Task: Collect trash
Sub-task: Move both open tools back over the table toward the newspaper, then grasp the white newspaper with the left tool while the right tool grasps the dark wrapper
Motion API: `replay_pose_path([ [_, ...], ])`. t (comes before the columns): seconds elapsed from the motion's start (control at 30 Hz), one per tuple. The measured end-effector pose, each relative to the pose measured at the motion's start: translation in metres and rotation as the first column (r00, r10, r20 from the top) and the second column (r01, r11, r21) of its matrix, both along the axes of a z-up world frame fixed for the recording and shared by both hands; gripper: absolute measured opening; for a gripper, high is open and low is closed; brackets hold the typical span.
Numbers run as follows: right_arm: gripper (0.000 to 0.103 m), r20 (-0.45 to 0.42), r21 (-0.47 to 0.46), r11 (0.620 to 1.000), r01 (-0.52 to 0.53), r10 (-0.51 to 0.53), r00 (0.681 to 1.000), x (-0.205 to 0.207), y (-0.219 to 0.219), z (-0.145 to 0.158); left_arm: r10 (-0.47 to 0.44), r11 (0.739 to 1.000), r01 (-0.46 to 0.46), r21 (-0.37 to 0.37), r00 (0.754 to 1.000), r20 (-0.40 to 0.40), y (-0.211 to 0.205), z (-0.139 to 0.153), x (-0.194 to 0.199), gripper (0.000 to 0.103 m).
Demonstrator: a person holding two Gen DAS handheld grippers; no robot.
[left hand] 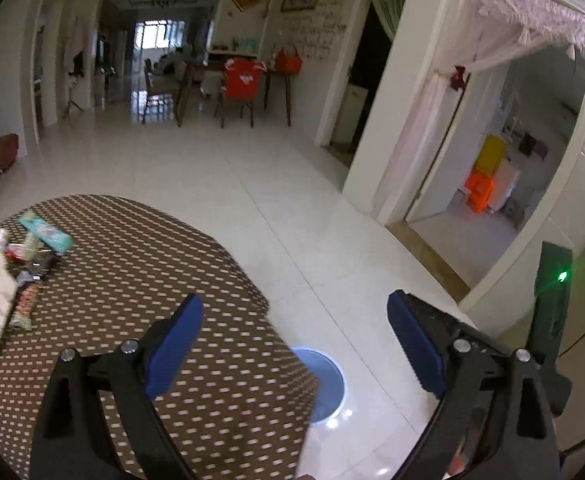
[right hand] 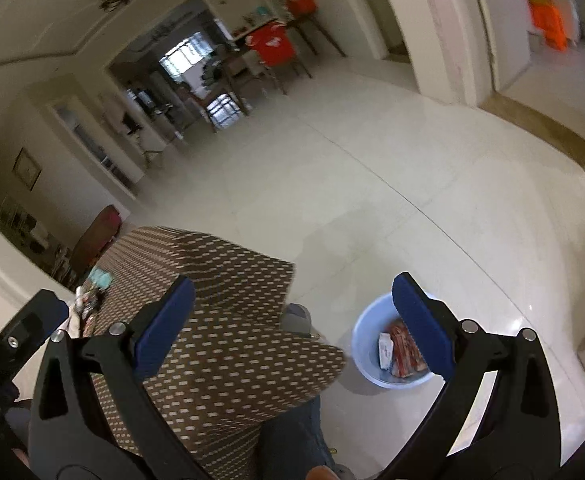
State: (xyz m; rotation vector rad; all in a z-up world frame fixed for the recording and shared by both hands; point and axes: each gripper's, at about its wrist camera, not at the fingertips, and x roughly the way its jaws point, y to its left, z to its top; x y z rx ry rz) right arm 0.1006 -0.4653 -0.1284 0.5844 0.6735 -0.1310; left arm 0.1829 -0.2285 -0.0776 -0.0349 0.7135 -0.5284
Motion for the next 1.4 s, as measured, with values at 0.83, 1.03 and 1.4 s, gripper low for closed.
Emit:
replay_pose_path([
  [0.83, 0.097, -0.022, -0.177, 0.907, -0.382, 0.384, 0.923, 0.103, 0.22, 0.019, 0.536, 0.84, -0.54, 0.05, 0.841, 0.074, 0.291, -0.036, 0.029, 0.091],
  [1.03, 0.097, -0.058, -0.187, 0.879, -0.439, 0.436, 0.898, 0.137, 0.262, 0.009, 0.556, 0.822, -0.556, 0.123, 0.831, 0.035, 0.326, -0.056, 0.071, 0.091],
  [1.4, 0.097, -0.121, -0.126, 0.858, -0.498, 0.485, 0.866, 0.195, 0.297, -0.02, 0.455, 0.89, -0.449, 0.083, 0.886, -0.087, 0.337, -0.076, 0.122, 0.043],
])
